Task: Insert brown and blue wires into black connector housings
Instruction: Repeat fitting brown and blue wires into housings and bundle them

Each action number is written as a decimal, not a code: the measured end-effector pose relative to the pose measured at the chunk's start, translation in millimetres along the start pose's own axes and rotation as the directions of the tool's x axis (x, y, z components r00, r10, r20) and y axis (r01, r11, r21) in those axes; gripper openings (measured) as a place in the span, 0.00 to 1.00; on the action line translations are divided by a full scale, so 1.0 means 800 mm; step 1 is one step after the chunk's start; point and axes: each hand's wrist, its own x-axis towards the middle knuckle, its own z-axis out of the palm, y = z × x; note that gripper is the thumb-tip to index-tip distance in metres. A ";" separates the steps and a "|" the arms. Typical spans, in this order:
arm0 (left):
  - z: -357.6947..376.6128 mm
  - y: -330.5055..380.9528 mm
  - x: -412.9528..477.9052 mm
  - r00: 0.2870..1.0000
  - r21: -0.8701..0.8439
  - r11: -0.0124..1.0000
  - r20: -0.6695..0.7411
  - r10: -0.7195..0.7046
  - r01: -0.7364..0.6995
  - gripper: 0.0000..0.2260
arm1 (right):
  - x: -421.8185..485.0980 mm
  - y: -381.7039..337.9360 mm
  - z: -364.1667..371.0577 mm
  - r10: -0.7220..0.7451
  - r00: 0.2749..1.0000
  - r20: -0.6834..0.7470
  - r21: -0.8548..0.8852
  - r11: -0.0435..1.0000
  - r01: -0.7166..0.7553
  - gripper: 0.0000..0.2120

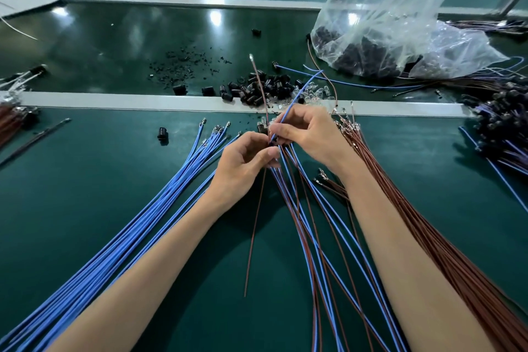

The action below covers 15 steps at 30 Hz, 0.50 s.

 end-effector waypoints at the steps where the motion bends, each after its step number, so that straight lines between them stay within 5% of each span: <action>1: 0.000 -0.001 0.000 1.000 -0.001 1.000 0.009 -0.003 0.003 0.04 | 0.000 0.000 0.000 0.000 1.000 -0.004 0.001 1.000 0.000 0.03; 15: -0.003 0.000 -0.002 0.998 0.135 0.991 -0.067 -0.004 0.013 0.08 | -0.004 -0.005 0.000 0.016 0.998 0.053 -0.148 0.989 -0.008 0.04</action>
